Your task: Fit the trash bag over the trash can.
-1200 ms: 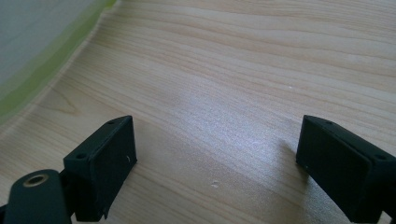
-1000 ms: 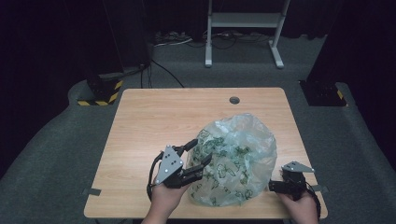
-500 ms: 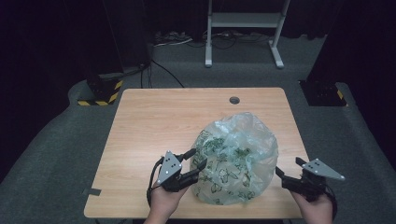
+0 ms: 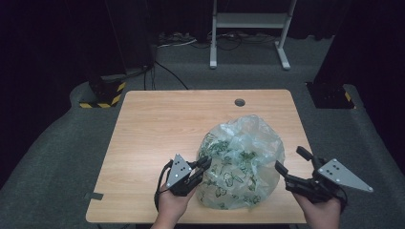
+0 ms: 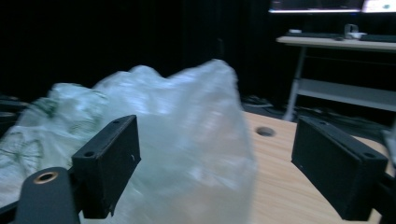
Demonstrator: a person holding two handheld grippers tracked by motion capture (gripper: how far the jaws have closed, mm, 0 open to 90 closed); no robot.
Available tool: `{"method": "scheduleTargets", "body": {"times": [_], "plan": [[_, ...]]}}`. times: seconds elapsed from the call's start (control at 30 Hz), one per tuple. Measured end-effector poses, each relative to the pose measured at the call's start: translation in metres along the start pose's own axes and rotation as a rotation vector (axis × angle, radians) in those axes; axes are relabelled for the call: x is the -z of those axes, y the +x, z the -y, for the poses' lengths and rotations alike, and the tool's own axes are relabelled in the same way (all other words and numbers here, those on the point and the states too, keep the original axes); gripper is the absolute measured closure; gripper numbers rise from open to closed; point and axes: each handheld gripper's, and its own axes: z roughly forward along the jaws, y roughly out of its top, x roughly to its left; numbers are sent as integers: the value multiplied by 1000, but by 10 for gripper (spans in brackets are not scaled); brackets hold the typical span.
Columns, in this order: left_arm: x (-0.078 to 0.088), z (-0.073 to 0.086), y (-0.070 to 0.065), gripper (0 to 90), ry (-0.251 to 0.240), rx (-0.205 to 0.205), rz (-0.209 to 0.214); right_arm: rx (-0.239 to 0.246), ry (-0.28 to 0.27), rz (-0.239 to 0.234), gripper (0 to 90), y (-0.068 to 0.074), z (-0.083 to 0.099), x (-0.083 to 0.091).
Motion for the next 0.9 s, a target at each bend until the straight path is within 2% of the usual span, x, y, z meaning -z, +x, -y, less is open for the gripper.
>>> {"method": "scheduleTargets", "body": {"times": [0.07, 0.13, 0.17, 0.2, 0.3, 0.5, 0.67, 0.8, 0.9], "plan": [[1, 1, 0, 899, 6, -15, -9, 6, 5, -40, 457, 4, 3, -9], [3, 4, 1, 900, 8, -7, -14, 15, 37, -73, 717, 5, 8, -18], [5, 7, 2, 900, 6, -4, -19, 18, 49, -76, 819, 5, 11, -21], [8, 10, 2, 900, 3, -3, -23, 19, 56, -76, 868, 5, 15, -22], [16, 21, 4, 900, 7, 13, -23, 9, 86, -72, 900, 4, 27, -22], [20, 43, 1, 900, 39, 47, -8, -3, 197, -52, 900, -2, 58, -23], [20, 53, -3, 900, 67, 39, 5, -25, 279, -65, 900, -6, 80, -28], [17, 62, -7, 900, 99, 21, 6, -35, 318, -73, 900, -7, 91, -33], [13, 71, -6, 900, 124, 24, 1, -37, 341, -74, 900, -6, 96, -39]]}}
